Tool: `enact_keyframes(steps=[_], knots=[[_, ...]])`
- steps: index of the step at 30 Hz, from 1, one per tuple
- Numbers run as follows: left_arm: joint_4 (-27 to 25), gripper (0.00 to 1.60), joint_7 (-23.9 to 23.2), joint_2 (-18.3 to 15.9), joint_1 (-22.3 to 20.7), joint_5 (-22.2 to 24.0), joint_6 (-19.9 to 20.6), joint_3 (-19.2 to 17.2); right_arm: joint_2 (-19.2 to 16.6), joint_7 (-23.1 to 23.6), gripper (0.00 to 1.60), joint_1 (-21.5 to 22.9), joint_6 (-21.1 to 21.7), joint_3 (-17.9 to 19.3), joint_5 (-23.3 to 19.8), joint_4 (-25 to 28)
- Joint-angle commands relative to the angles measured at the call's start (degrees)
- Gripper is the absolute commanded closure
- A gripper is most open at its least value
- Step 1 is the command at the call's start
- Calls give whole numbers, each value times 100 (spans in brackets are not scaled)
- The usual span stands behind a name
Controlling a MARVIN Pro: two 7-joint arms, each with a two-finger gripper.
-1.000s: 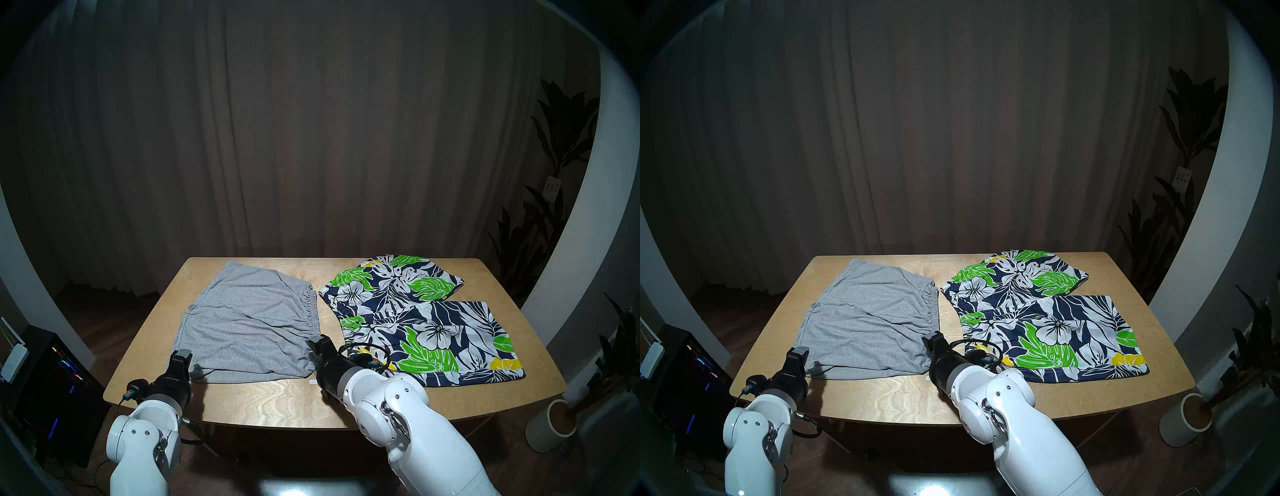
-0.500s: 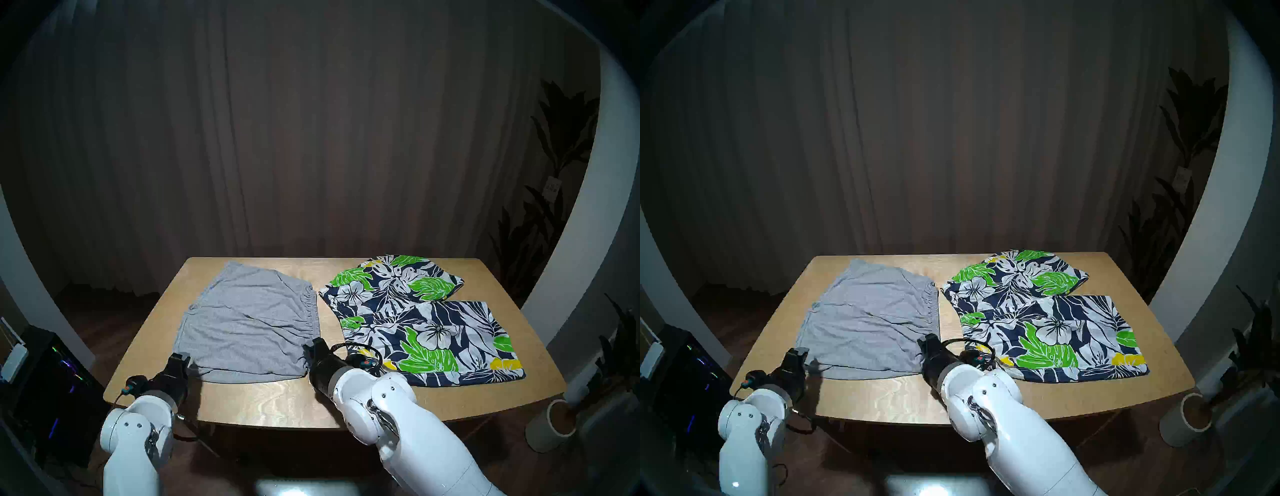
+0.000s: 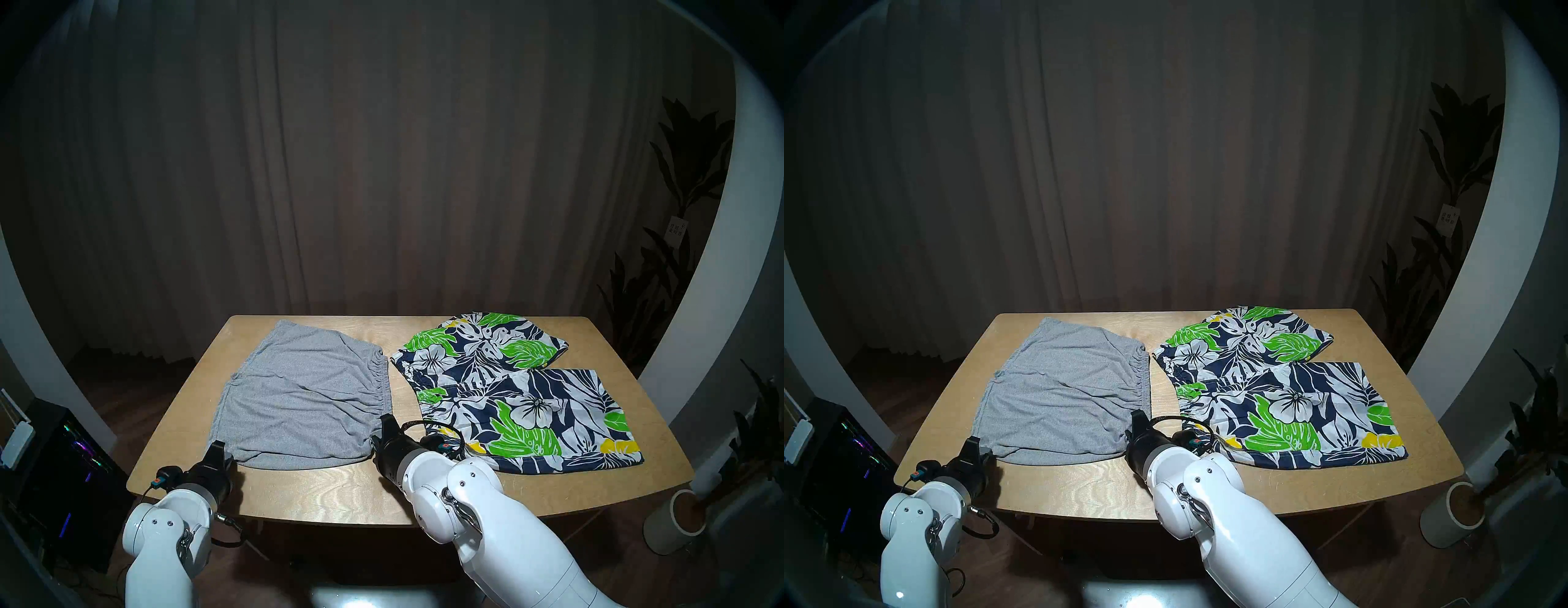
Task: Fold pants twice and stack them
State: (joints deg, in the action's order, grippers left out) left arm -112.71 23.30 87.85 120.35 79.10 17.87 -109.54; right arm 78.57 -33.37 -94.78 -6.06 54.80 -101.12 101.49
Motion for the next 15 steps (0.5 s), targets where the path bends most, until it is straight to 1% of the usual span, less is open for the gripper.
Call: enact_keyframes(steps=[1, 2, 15], knots=[[-55, 160, -53, -25, -61, 51, 25, -13, -6, 29, 158, -76, -47, -15, 15, -25], [-76, 160, -54, -27, -65, 63, 28, -19, -20, 24, 160, -81, -50, -10, 6, -5], [-332, 160, -48, -44, -176, 169, 12, -48, -147, -54, 160, -131, -139, 137, -153, 414]])
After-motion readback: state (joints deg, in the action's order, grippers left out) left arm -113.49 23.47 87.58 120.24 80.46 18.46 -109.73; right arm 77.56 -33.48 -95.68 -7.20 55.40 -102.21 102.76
